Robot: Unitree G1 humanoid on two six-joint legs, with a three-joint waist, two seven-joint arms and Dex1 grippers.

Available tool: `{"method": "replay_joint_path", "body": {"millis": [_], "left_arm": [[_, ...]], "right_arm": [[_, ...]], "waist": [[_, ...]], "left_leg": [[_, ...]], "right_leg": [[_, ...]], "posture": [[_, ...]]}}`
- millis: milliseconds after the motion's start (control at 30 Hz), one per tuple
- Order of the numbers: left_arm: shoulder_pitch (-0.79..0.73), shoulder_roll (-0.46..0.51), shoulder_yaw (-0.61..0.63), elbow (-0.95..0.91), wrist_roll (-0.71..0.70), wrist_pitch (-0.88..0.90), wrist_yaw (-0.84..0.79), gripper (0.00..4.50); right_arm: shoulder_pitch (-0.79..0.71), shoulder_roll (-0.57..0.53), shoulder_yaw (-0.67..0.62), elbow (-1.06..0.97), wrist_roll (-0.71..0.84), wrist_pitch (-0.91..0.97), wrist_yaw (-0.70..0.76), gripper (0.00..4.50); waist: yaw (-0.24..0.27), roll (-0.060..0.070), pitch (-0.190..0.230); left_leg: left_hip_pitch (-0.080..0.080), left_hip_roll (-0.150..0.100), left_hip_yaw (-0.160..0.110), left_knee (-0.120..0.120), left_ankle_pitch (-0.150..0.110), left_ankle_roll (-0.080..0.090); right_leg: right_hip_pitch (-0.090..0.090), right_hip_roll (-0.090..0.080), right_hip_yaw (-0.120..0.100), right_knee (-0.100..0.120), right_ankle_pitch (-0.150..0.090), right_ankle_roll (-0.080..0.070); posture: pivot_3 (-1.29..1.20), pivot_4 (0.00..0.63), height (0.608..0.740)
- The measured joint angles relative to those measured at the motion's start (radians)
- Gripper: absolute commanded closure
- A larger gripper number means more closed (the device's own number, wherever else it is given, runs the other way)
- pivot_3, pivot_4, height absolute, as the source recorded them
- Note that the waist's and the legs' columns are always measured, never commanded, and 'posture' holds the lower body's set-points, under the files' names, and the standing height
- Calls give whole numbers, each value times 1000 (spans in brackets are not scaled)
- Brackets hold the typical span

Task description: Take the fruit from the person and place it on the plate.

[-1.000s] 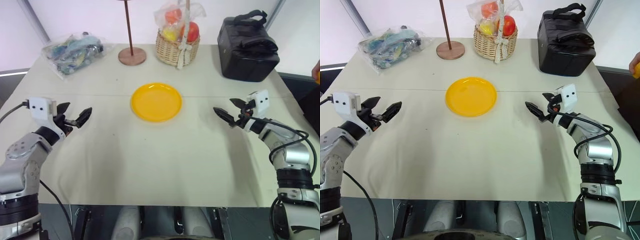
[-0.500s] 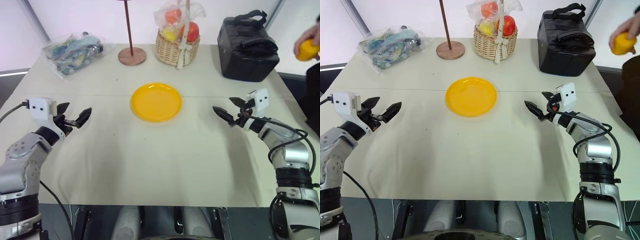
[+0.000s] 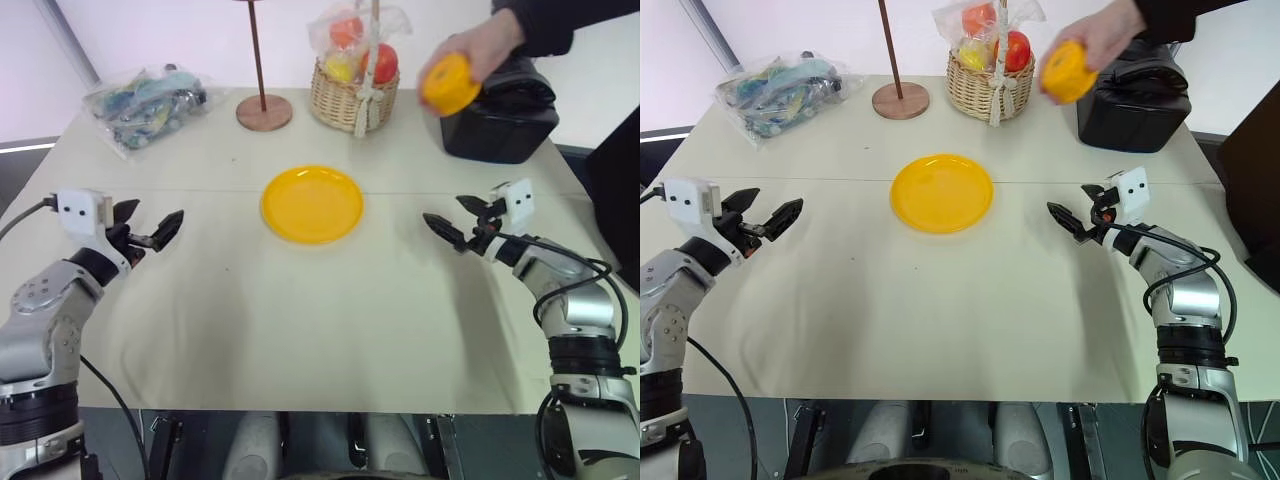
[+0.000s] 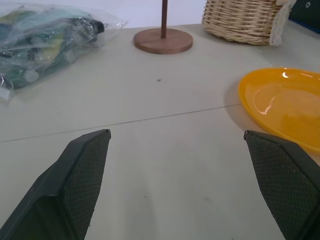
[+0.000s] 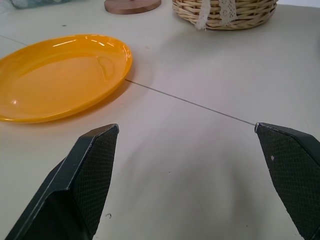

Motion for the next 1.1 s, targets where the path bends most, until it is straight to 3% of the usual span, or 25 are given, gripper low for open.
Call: {"method": "replay_joint_path", "body": {"millis": [267,500,633,800,933,1100], "left_arm": [[-80,52,-1,-1,-14,10,-46,0],[-87,266,-30,-121,-172,168,-296,0],[-130,315,-31,-115,-225,227,-358,0],[-197,299,-34,-94,-274,266,-358,0],[-239,279,-38,-93,-290,266,-346,0],[-239,261,-46,-91,-292,268,-334,0]], "right_arm": [[4,10,0,-1,-6,-2,-14,46],[34,21,-19,-72,23,38,-46,46],[37,118,-109,-255,164,181,-184,46],[-13,290,-176,-487,407,351,-420,46],[-53,413,-173,-536,524,398,-581,46],[-72,463,-148,-537,544,398,-686,46]], "waist": [[0,0,0],[-2,0,0],[-3,0,0],[-2,0,0],[-1,0,0],[-3,0,0]], "left_leg": [[0,0,0,0,0,0],[0,0,0,0,0,0],[0,1,-1,0,0,0],[0,1,-1,0,0,0],[0,0,-1,0,0,0],[-2,0,-1,0,0,0]], "right_leg": [[0,0,0,0,0,0],[0,0,0,0,0,0],[0,1,0,1,0,0],[0,1,0,1,0,0],[0,1,0,1,0,0],[-2,0,0,1,0,0]], "posture": [[0,150,740],[0,150,740],[0,150,740],[0,150,740],[0,150,740],[0,150,740]]}}
